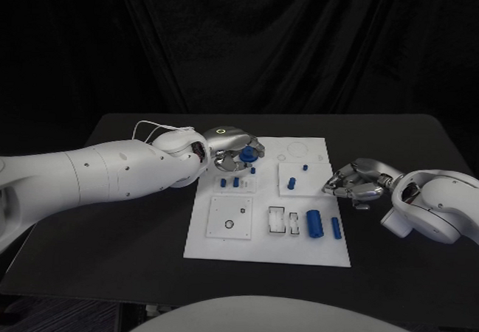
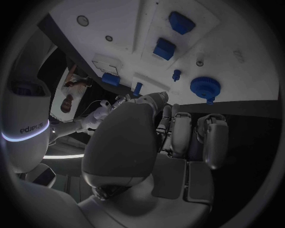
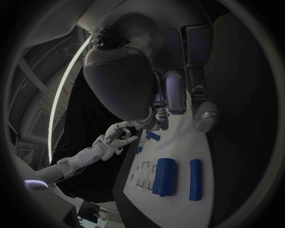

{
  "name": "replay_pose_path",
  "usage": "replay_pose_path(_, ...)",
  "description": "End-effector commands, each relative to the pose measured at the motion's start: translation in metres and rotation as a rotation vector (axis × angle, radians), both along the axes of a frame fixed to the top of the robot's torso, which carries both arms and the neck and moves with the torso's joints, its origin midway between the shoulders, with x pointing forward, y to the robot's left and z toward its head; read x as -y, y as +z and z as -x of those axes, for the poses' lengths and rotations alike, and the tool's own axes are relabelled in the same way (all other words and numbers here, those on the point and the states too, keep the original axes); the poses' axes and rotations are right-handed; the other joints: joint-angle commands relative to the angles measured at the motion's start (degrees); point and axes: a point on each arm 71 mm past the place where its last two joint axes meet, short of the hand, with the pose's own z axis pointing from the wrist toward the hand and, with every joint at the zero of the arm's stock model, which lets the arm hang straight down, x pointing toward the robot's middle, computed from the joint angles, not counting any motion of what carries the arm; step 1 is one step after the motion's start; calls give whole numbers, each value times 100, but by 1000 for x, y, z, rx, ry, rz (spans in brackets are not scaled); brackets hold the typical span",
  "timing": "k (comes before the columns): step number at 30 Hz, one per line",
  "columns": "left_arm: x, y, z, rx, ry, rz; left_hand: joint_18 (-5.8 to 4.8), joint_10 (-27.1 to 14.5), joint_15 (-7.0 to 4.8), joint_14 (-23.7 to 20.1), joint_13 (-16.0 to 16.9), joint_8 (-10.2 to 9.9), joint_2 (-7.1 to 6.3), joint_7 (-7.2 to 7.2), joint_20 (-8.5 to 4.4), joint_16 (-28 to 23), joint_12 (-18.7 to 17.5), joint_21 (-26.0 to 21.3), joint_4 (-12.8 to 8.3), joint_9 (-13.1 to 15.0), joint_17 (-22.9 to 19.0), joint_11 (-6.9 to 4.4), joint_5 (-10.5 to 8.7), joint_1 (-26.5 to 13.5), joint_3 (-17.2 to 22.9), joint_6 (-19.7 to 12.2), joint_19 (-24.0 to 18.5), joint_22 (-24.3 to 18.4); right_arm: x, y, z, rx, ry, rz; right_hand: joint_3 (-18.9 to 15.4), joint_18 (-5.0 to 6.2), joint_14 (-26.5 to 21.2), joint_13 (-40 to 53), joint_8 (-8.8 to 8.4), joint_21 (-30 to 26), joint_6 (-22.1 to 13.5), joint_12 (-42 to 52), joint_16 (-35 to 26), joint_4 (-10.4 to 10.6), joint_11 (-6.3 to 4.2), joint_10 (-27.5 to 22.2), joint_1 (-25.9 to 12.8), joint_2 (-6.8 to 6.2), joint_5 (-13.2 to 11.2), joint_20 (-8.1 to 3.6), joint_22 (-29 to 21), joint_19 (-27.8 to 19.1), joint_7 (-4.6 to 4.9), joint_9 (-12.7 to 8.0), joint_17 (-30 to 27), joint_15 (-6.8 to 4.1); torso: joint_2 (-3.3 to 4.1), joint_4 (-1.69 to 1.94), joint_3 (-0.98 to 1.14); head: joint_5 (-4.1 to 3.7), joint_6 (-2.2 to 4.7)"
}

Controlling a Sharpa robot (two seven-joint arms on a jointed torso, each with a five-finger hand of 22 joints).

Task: Assemble the parts on the task board

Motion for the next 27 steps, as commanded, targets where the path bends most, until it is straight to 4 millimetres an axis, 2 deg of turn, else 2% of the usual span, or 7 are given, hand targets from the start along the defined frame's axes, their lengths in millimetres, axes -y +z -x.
replay_pose_path(1,5,-7,2,16,-69,-97,-132,-15,-12,69,-73,-8,-19,-41,-11,28,25,85,5,-121,-18,-47,-228,-167,-37,33,134,1133,0,1,0,23,-6,-9,15,64,88,785,35,7,14,36,21,-15,-12,16,-3,-53,35,-7,470,38,-21,8,267,17,28,-24,-9,3,-1)
replay_pose_path(3,7,-9,1,14,-67,-111,-157,35,-17,109,-161,-11,-11,-48,-28,42,8,142,5,-236,-27,-74,-257,-267,-120,34,223,1192,0,1,0,22,-6,-9,16,64,88,783,37,2,15,35,20,-15,-12,14,-4,-56,49,-8,469,38,-22,8,265,16,44,-31,-17,15,-1)
replay_pose_path(5,8,-10,0,10,-62,-121,-211,224,-65,205,-409,-18,32,5,-63,81,-92,258,-5,-554,-28,-131,-326,-395,-258,237,410,1308,0,1,0,22,-6,-9,16,64,88,783,37,2,15,35,20,-15,-12,14,-4,-56,49,-8,469,38,-22,8,265,16,54,-48,-24,39,-1)
replay_pose_path(11,8,-15,-3,-1,-45,-141,-222,384,-69,220,-567,13,62,21,-75,88,-113,285,-19,-773,-69,-158,-367,-487,-443,425,450,1340,-1,1,0,22,-3,-10,16,64,88,783,37,2,15,35,20,-15,-12,14,-4,-56,49,-8,469,38,-22,8,265,16,81,-116,-38,126,-1)
replay_pose_path(15,8,-18,-4,-5,-33,-149,-218,426,-74,210,-628,22,84,-10,-81,81,-133,281,-44,-838,-101,-159,-355,-481,-488,510,435,1337,-2,1,0,22,-2,-11,16,64,88,783,37,2,15,35,20,-15,-12,14,-4,-56,49,-8,469,38,-22,8,265,16,85,-128,-36,130,-1)
replay_pose_path(22,8,-21,-6,-11,-23,-156,-217,483,-89,209,-728,40,133,2,-92,86,-168,281,-90,-932,-122,-181,-303,-454,-538,684,430,1335,-1,1,0,19,-2,-9,16,64,88,783,37,2,15,35,20,-15,-12,14,-4,-56,49,-8,469,38,-22,8,265,16,83,-120,-26,111,-1)
replay_pose_path(27,7,-22,-7,-8,-13,-158,-213,505,-92,203,-763,53,155,-13,-95,85,-178,275,-113,-960,-137,-188,-274,-435,-546,757,415,1330,-2,1,0,15,1,-8,16,64,88,783,37,2,15,35,20,-15,-12,14,-4,-56,49,-8,469,38,-22,8,265,16,83,-119,-32,112,-1)
